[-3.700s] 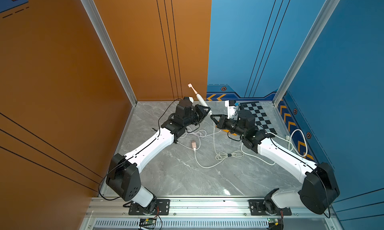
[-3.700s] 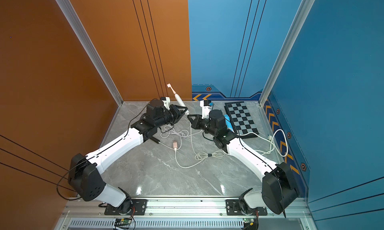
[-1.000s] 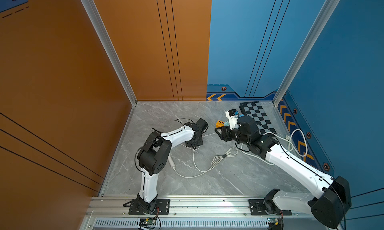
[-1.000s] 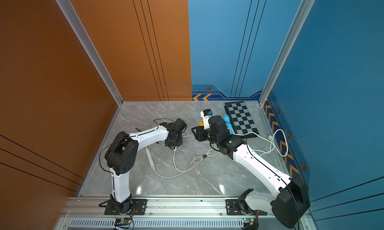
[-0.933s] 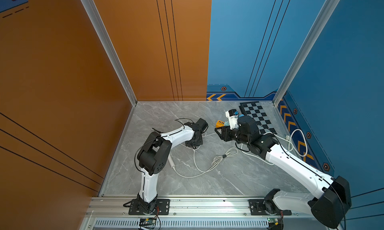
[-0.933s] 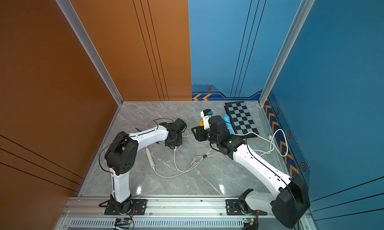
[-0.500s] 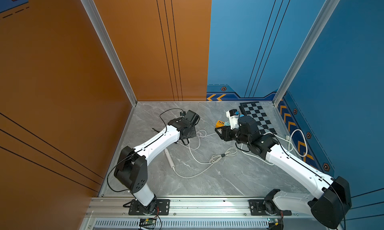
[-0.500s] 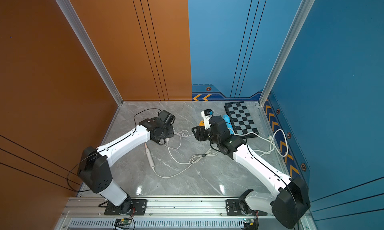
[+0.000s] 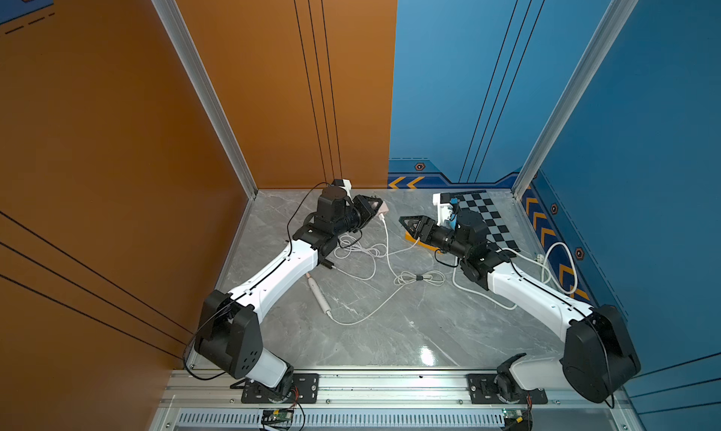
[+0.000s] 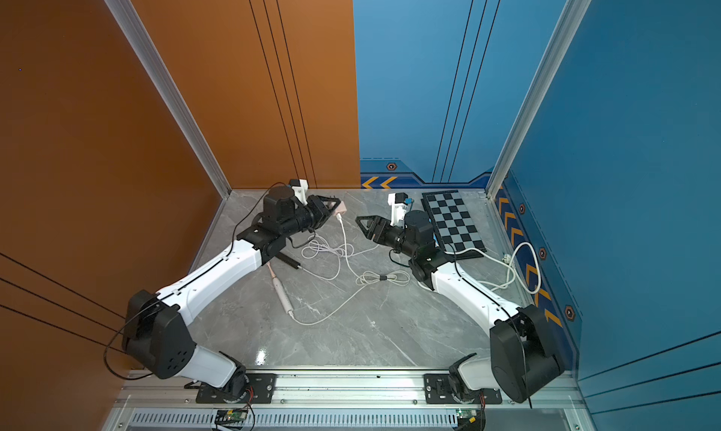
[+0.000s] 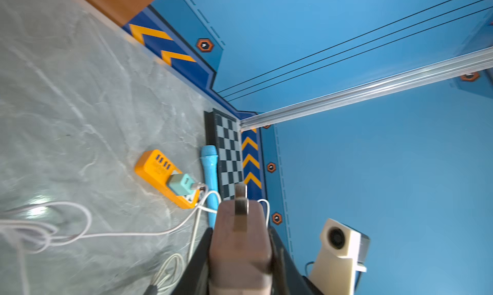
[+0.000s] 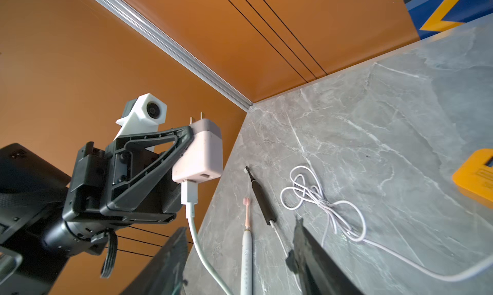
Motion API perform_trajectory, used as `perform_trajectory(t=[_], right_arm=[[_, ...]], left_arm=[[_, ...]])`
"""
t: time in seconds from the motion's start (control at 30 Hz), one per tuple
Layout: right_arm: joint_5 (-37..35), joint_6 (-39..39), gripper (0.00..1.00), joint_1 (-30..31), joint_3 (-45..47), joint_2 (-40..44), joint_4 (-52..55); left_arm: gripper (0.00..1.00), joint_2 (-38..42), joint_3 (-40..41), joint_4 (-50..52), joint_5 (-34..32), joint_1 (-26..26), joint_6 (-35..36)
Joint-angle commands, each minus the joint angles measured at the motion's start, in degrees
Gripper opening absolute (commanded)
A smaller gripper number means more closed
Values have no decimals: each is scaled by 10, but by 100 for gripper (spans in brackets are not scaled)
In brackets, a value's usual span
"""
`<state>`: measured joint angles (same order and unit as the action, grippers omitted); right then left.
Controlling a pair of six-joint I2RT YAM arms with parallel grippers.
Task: Charge the electric toothbrush
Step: Pick up the plug from the center of the board.
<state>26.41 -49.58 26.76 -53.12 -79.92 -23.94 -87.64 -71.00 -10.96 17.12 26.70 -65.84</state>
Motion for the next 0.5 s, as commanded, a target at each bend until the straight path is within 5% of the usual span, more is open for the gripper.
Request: perform_trajectory(t=[0.0,0.1,0.47], right_arm=[[12,-89,75,1,6,8,-126],[-15,-134,85,0,13,12,-187],[-36,-229,77,8,-52,-53,-311]], left_arm=[[0,-15,1,-199,47,7,-63],[0,-24,-9,-241,35,12,-86],[0,-46,-46,-291,31,39,-118]])
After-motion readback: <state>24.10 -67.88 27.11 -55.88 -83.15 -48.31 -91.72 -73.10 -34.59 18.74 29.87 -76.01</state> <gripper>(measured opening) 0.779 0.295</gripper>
